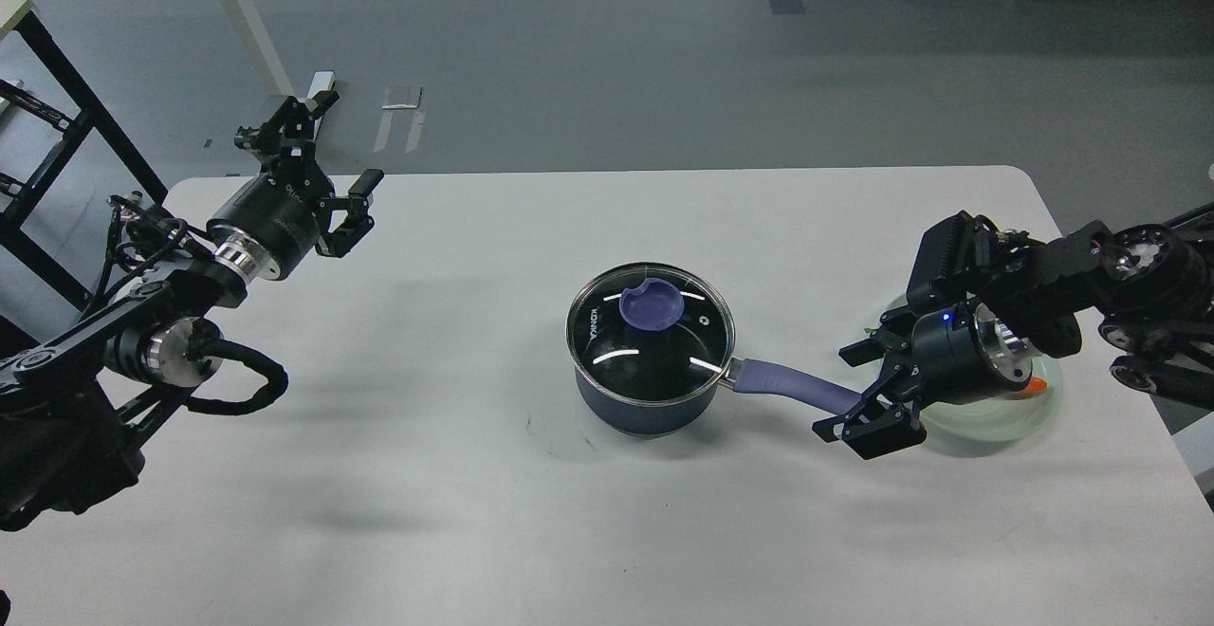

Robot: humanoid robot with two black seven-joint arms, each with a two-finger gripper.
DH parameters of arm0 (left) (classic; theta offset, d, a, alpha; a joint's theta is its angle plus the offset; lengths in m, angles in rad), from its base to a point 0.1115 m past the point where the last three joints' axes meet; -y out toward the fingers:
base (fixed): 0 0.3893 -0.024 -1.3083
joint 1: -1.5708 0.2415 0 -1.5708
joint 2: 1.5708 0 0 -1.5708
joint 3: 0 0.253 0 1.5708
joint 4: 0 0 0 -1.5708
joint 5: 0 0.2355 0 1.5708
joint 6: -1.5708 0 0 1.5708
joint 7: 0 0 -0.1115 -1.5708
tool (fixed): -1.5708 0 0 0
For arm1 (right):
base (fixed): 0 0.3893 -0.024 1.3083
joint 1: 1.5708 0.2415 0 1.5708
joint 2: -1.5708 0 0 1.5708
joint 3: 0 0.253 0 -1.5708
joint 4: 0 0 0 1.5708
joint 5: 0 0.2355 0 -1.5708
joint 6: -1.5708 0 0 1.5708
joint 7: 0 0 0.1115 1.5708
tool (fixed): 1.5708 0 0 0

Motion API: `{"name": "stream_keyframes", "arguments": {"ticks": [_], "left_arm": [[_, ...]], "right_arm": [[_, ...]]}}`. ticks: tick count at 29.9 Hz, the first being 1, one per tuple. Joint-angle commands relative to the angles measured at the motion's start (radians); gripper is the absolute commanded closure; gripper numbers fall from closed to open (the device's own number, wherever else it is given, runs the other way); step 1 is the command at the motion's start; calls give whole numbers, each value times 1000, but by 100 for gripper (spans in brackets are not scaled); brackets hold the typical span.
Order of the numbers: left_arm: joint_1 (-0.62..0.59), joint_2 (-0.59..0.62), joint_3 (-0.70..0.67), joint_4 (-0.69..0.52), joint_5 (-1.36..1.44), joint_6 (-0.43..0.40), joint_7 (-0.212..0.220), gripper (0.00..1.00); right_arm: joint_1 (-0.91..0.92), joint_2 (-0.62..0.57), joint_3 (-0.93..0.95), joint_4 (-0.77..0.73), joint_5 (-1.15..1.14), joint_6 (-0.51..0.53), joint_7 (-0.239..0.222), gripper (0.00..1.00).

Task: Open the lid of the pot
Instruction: 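Lower the right gripper onto the purple pot handle and grasp it, then reach the left gripper over the pot and grasp the purple lid knob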

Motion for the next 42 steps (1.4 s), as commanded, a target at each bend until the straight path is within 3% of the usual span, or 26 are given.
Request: {"name": "stream_keyframes", "arguments": {"ticks": [1,11,22,35,40,42], "left_arm": [[0,-2,0,0,0,0,0,1],[0,-4,0,-2,0,0,0,1],[0,-2,0,-9,0,13,0,1],[-17,5,2,-23,73,19,-5,1],[-67,25,2,-21,224,7,-127,1],[-97,39,6,-34,323,-7,-135,1]], "right_arm": [[-14,6,-1,-5,0,-4,0,1],[-26,6,-13,-5,0,-6,0,10],[-38,15,-14,-38,0,-6,0,50],[-38,17,-14,-40,2,-6,0,65],[-38,17,-14,-40,2,-6,0,65],[-38,17,-14,-40,2,-6,0,65]]}}
